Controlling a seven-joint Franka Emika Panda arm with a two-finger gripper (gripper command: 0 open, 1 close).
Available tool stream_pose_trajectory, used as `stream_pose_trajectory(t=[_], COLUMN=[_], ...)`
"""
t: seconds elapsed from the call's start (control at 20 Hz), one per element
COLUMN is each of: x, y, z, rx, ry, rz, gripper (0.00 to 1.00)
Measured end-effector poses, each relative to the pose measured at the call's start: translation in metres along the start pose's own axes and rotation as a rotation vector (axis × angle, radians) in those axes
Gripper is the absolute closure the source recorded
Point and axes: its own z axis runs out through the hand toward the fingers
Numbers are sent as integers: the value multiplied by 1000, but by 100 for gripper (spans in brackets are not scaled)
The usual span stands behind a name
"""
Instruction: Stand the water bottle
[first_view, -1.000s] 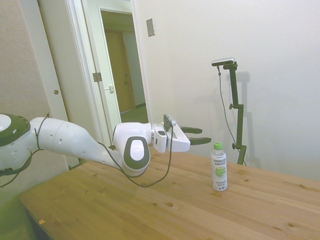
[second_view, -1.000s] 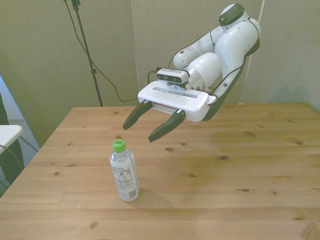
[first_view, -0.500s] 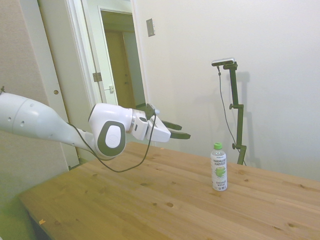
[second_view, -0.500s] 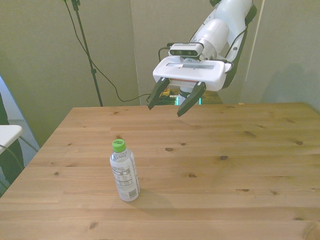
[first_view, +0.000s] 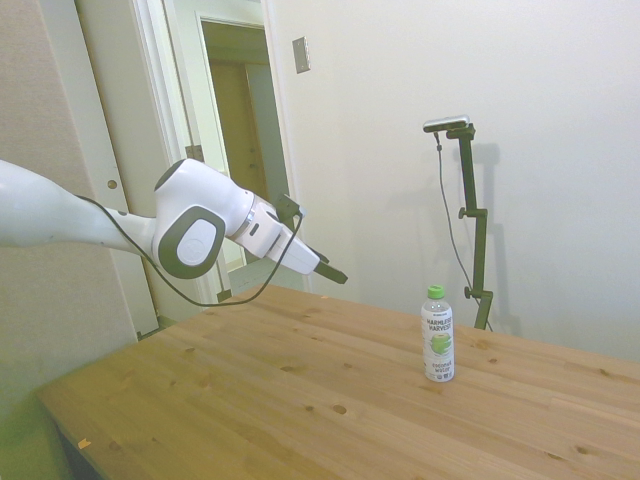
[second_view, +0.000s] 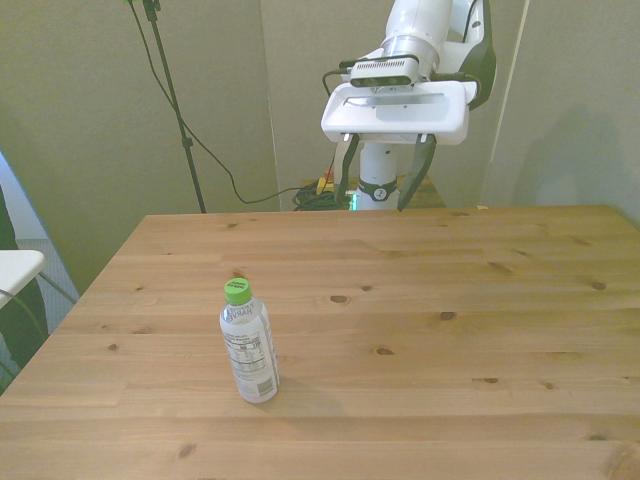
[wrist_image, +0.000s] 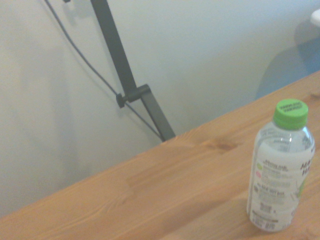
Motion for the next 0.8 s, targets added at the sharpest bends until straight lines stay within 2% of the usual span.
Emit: stream_pose_trajectory(t=[0.2,0.35,0.55,0.8], x=[2,1,-5,-8], y=[3,6,6,6], z=[-4,0,7,9], rx=[-68,-124,-147,-169], ry=[-111,-184,-274,-454], rz=[-31,-86,-156,-225], gripper=[0,0,0,0])
